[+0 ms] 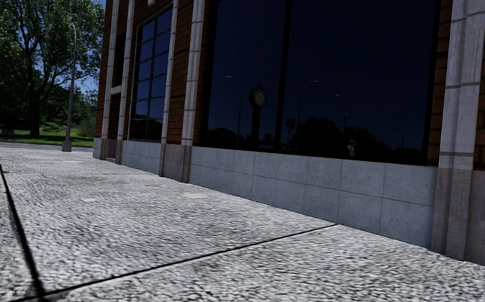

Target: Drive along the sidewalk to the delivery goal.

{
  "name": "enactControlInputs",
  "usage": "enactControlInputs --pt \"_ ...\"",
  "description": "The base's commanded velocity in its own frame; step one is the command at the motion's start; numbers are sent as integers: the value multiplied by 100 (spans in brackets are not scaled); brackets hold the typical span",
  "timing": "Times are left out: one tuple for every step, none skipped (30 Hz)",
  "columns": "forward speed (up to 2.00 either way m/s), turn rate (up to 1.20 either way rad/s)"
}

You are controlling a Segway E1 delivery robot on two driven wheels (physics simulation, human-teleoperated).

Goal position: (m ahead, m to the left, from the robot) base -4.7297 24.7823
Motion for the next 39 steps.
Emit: enactControlInputs --pt "0 0" --pt "0 0" --pt "0 0" --pt "0 0" --pt "0 0" --pt "0 0" --pt "0 0" --pt "0 0" --pt "0 0" --pt "0 0" --pt "0 0" --pt "0 0" --pt "0 0" --pt "0 0" --pt "0 0" --pt "0 0" --pt "0 0" --pt "0 0" --pt "0 0" --pt "0 0" --pt "0 0" --pt "0 0" --pt "0 0" --pt "0 0" --pt "0 0" --pt "0 0" --pt "0 0" --pt "0 0" --pt "0 0" --pt "0 0" --pt "162 0" --pt "186 21" --pt "186 21" --pt "191 49" --pt "192 67" --pt "193 76" --pt "193 80" --pt "193 81" --pt "193 81"
